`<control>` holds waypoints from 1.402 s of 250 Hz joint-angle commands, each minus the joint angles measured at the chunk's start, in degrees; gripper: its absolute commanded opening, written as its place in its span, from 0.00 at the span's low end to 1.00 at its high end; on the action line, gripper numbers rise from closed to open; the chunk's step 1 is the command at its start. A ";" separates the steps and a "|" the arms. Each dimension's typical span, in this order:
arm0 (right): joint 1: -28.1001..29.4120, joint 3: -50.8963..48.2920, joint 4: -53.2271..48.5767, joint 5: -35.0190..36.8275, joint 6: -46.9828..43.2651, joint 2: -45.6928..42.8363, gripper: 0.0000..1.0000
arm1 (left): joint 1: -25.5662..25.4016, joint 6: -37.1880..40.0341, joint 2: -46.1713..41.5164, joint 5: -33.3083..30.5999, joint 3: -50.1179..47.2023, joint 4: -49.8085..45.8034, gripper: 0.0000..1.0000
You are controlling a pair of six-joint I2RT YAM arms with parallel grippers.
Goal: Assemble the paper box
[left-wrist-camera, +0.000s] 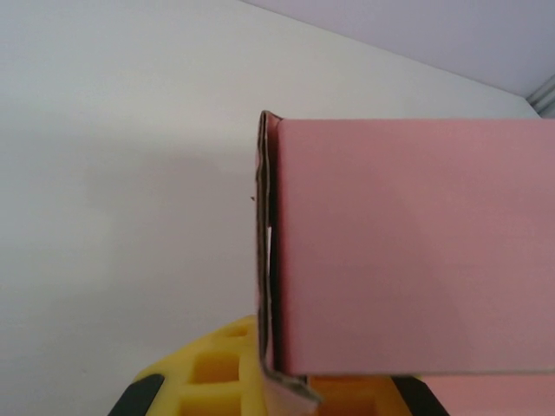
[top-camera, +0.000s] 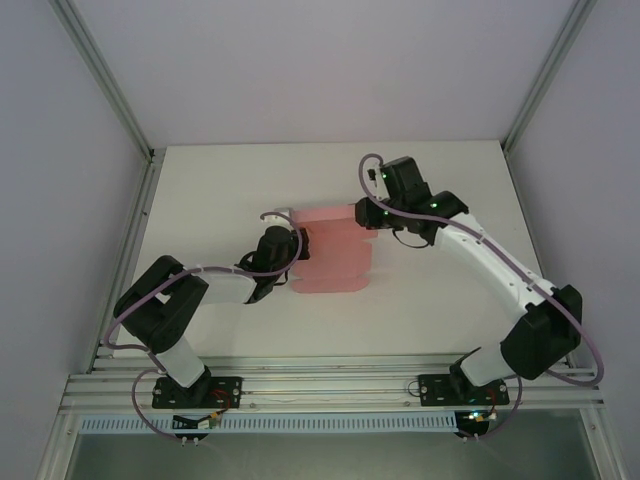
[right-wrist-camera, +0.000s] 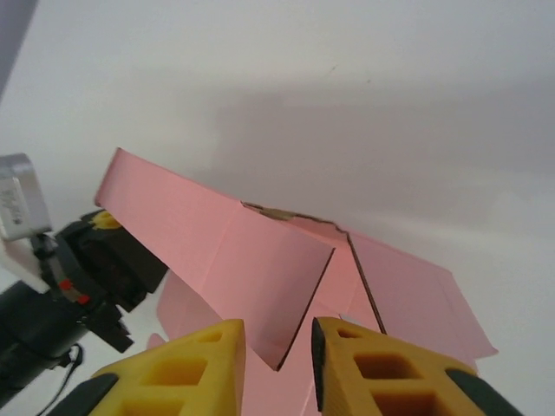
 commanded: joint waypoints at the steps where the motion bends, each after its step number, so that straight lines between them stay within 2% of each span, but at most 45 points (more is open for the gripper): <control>1: 1.32 1.11 -0.90 6.14 1.06 1.98 0.20 | -0.81 -0.95 -2.80 -0.96 1.28 3.01 0.00; 48: 2.90 2.92 -1.43 13.97 0.75 3.88 0.19 | -1.44 0.10 -3.70 -1.72 1.26 2.48 0.00; 82: 3.42 3.81 0.47 10.97 -2.99 1.83 0.28 | -1.71 1.25 -2.74 -2.65 3.82 -3.51 0.00; 89: 3.59 3.89 1.07 8.47 -5.44 0.90 0.32 | -1.72 1.60 -2.50 -2.35 4.20 -4.50 0.00; 101: 3.54 4.93 -0.22 2.01 -12.67 -0.63 0.46 | -1.77 2.35 -2.30 -1.20 5.18 -7.10 0.00; 112: 3.92 6.71 -3.81 -1.73 -21.50 -2.17 0.51 | -1.69 2.88 -2.67 -0.20 6.59 -11.43 0.00; 157: 3.88 4.40 -6.40 2.24 -47.47 -10.11 0.58 | -1.72 3.70 -6.65 2.93 9.82 -24.97 0.00; 184: 4.04 3.11 -11.79 -2.04 -64.26 -11.65 0.57 | -1.68 3.12 -8.18 4.65 12.82 -33.06 0.00; 209: 4.33 1.97 -12.68 -0.45 -74.73 -11.57 0.54 | -1.69 2.59 -8.60 4.89 16.71 -41.14 0.00; 229: 4.35 3.17 -11.77 3.72 -77.43 -9.62 0.54 | -1.63 2.22 -9.01 5.91 18.69 -45.15 0.00; 252: 4.38 2.42 -6.36 7.56 -80.83 -7.92 0.47 | -1.62 1.97 -9.90 7.85 19.71 -47.41 0.00; 286: 4.33 0.04 -0.79 8.70 -84.31 -6.39 0.46 | -1.63 1.34 -10.86 7.68 20.58 -49.71 0.00; 305: 4.39 -0.32 -1.30 8.18 -85.13 -5.39 0.46 | -1.63 1.23 -11.15 7.36 21.11 -51.21 0.00; 330: 4.38 -1.37 0.28 8.61 -84.48 -4.90 0.38 | -1.62 0.50 -11.49 6.61 21.50 -52.28 0.00; 351: 4.48 -3.12 3.25 8.35 -83.54 -4.95 0.24 | -1.63 -0.57 -11.70 6.66 21.42 -52.24 0.00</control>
